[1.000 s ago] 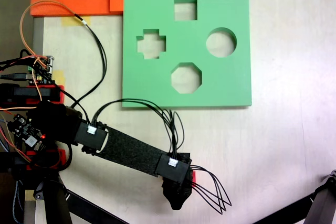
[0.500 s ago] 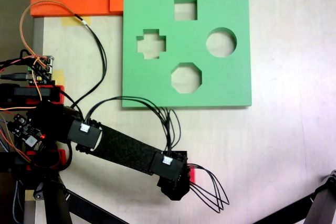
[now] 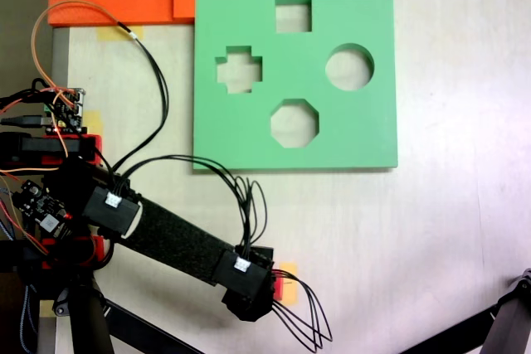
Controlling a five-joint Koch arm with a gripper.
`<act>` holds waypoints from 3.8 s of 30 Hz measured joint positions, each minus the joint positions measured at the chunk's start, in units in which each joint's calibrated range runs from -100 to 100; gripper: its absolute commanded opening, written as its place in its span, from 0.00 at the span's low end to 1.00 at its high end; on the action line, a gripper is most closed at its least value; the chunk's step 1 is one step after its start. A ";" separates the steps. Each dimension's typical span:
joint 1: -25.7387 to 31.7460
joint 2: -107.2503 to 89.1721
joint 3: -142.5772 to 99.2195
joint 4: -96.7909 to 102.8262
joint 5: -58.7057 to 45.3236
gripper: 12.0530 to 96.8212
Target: Put the cross columnar block into the corresponding hole
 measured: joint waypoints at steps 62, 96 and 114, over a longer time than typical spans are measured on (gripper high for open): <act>42.83 -10.26 4.41 4.11 39.51 0.17; 43.61 4.79 10.88 6.66 39.56 0.41; 43.17 -10.12 10.98 7.15 37.07 0.98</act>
